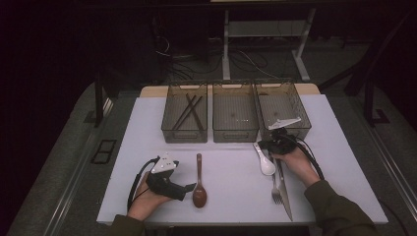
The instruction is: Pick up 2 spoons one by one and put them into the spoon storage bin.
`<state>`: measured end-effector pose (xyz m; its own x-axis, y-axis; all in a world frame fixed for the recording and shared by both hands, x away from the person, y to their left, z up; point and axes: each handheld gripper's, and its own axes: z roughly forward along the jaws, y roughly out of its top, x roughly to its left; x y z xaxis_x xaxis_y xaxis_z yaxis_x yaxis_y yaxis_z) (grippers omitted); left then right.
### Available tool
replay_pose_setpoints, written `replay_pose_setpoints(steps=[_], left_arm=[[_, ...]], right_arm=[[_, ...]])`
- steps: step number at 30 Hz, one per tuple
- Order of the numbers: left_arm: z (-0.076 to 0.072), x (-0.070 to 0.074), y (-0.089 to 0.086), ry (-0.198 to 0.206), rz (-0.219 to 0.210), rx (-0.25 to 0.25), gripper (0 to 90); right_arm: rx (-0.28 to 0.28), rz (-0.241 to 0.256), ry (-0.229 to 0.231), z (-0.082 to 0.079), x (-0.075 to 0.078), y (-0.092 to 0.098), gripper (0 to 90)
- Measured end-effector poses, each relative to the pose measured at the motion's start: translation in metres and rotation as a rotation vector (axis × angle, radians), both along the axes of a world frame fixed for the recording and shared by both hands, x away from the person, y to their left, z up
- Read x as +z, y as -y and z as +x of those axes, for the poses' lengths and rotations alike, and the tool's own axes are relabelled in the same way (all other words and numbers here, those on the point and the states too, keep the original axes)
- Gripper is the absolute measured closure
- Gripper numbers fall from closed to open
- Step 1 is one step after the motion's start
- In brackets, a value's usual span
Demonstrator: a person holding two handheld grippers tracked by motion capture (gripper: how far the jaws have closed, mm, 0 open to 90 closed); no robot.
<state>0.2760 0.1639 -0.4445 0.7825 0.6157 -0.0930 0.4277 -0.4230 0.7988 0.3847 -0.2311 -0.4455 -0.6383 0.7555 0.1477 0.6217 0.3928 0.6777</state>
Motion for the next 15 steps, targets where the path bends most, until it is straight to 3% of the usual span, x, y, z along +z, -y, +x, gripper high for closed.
replay_pose_setpoints(steps=[7, 15], left_arm=[[0.0, 0.0, 0.001, -0.002, 0.003, -0.007, 0.0], [0.0, -0.001, 0.001, -0.006, 0.003, -0.012, 0.0]], right_arm=[[0.047, -0.012, -0.024, -0.003, -0.003, -0.009, 89.2], [0.102, -0.015, -0.021, -0.006, -0.003, -0.019, 89.2]])
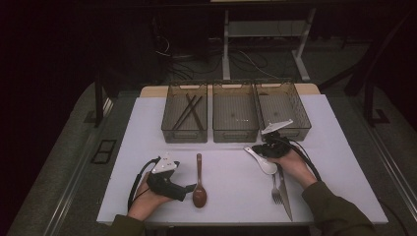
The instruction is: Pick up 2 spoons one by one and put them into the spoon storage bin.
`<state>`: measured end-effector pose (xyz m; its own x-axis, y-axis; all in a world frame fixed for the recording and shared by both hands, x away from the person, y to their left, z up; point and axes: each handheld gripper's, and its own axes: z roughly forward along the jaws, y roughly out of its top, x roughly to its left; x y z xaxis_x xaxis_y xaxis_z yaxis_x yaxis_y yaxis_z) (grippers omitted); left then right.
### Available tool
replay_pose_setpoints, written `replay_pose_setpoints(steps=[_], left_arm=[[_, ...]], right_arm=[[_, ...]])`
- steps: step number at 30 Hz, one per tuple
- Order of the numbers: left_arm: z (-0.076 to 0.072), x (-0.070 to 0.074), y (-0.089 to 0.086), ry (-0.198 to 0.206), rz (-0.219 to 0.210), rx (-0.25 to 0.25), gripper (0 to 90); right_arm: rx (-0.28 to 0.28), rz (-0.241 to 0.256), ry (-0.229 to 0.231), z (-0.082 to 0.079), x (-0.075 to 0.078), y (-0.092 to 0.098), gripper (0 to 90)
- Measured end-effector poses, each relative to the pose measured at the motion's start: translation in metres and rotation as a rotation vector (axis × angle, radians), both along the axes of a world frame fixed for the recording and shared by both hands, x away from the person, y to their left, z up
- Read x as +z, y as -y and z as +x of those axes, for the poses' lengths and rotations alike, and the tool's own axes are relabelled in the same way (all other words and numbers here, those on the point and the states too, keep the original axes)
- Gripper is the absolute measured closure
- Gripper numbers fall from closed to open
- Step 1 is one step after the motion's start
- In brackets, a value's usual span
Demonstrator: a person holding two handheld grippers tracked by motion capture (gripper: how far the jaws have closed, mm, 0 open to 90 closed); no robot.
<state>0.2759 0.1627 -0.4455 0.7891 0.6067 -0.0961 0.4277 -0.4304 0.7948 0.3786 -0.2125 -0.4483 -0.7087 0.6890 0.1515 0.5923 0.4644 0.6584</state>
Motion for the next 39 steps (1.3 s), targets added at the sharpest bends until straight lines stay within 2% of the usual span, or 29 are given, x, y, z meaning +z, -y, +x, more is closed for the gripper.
replay_pose_setpoints(steps=[7, 11, 25, 29, 33, 39], left_arm=[[0.0, 0.0, 0.0, 0.001, 0.001, -0.002, 0.0], [0.0, 0.001, 0.0, 0.005, 0.002, -0.004, 0.0], [-0.001, 0.002, 0.001, 0.011, -0.018, -0.027, 0.0], [-0.001, 0.001, 0.001, 0.008, -0.019, -0.032, 0.0], [-0.001, 0.001, 0.0, 0.011, -0.022, -0.03, 0.0], [-0.001, 0.001, -0.002, 0.019, -0.028, -0.033, 0.0]], right_arm=[[0.063, -0.023, 0.002, -0.005, 0.002, -0.011, 89.2], [0.088, -0.054, 0.011, -0.008, 0.003, -0.016, 89.2], [0.175, -0.052, 0.014, -0.016, 0.008, -0.026, 89.2], [0.173, -0.047, 0.018, -0.016, 0.009, -0.026, 89.0], [0.142, -0.014, 0.031, -0.015, 0.013, -0.018, 81.6], [0.102, 0.078, 0.028, -0.016, 0.026, 0.002, 59.2]])
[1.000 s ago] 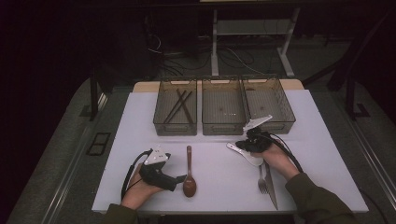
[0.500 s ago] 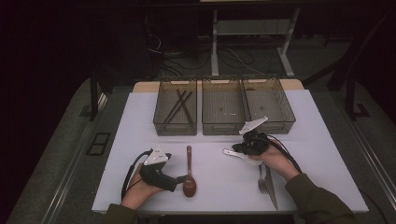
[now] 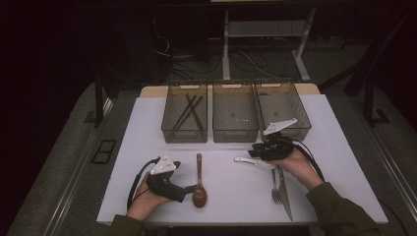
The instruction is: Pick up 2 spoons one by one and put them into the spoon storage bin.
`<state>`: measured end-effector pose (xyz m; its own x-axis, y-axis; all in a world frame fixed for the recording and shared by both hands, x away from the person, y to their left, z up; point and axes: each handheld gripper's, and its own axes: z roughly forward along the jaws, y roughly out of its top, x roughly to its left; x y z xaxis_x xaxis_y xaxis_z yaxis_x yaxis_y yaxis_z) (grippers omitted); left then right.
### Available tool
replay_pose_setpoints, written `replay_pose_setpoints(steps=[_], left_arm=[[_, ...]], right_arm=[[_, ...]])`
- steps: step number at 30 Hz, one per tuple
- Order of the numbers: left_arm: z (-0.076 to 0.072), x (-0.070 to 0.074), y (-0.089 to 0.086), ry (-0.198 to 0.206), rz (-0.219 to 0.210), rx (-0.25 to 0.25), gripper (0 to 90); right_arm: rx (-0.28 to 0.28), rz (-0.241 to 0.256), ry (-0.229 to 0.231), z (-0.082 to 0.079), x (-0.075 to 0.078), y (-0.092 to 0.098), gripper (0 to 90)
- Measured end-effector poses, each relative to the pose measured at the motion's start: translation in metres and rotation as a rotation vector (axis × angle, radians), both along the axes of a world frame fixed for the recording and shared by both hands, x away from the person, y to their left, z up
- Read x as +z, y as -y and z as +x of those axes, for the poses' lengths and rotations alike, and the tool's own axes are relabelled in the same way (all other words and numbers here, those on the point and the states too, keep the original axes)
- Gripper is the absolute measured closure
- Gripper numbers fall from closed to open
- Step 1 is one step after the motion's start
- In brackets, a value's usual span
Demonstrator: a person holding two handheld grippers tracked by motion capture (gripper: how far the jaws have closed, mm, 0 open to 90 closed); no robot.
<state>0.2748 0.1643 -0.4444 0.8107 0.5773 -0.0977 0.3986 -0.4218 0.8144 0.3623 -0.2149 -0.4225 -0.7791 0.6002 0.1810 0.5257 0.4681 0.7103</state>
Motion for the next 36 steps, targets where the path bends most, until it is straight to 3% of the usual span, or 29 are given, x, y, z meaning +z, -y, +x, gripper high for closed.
replay_pose_setpoints(steps=[4, 14, 19, 29, 36], left_arm=[[0.0, 0.0, 0.0, 0.0, -0.001, -0.001, 0.0], [0.0, 0.0, 0.0, -0.009, -0.013, 0.002, 0.0], [0.0, 0.0, 0.0, -0.005, -0.018, -0.011, 0.0], [-0.001, 0.0, 0.002, -0.001, -0.008, -0.022, 0.0], [-0.001, 0.0, 0.002, -0.002, -0.003, -0.023, 0.0]], right_arm=[[-0.026, 0.035, 0.003, -0.006, 0.007, 0.016, 50.9], [-0.035, 0.018, 0.021, -0.024, 0.005, 0.038, 43.1], [-0.029, -0.013, 0.006, -0.031, -0.004, 0.042, 43.5], [-0.018, -0.06, -0.018, -0.028, -0.015, 0.04, 48.8], [0.018, -0.123, -0.001, -0.033, -0.018, 0.034, 55.7]])
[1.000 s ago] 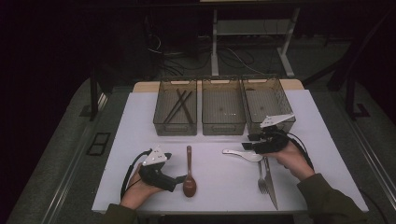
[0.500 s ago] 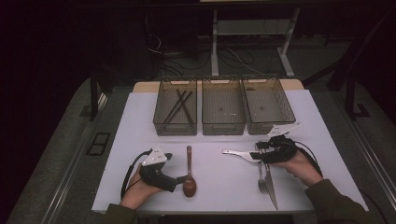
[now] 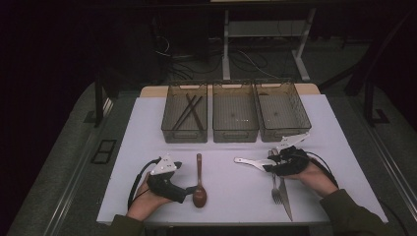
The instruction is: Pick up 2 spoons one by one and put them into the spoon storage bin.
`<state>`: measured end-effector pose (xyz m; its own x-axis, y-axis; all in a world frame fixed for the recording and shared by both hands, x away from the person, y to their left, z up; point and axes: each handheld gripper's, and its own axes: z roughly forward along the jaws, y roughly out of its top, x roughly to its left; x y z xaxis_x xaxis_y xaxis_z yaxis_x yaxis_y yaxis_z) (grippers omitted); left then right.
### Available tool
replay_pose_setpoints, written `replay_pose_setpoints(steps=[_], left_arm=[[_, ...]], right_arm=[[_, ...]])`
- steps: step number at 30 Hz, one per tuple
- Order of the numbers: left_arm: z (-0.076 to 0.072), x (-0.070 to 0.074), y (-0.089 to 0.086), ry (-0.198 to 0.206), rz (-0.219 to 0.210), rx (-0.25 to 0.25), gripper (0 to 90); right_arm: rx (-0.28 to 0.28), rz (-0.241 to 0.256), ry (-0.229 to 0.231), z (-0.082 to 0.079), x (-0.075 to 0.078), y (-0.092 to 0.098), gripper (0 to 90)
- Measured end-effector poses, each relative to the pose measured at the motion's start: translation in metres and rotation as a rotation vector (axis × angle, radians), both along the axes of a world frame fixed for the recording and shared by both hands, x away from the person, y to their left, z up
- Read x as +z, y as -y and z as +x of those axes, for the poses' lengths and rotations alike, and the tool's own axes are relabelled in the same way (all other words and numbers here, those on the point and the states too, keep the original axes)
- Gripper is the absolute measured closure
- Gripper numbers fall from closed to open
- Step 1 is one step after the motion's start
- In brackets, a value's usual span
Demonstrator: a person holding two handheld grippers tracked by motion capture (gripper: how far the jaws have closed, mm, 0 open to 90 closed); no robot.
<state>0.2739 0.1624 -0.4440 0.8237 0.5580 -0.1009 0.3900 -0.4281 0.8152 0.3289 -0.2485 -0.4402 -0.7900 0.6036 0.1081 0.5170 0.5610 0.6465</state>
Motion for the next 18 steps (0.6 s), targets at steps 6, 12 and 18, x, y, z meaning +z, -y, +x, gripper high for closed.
replay_pose_setpoints(steps=[6, 12, 18], left_arm=[[-0.0005, -0.0002, 0.0008, 0.0, 0.002, 0.001, 0.0], [-0.0005, -0.0005, 0.0015, 0.002, 0.015, -0.009, 0.0], [-0.0006, -0.0005, 0.0017, 0.002, 0.016, -0.011, 0.0]], right_arm=[[0.028, -0.033, 0.02, -0.0028, 0.0005, -0.0017, 63.3], [0.042, -0.047, 0.024, -0.0037, 0.001, -0.0018, 70.1], [0.052, -0.038, 0.02, -0.0034, 0.0025, 0.0, 76.8]])
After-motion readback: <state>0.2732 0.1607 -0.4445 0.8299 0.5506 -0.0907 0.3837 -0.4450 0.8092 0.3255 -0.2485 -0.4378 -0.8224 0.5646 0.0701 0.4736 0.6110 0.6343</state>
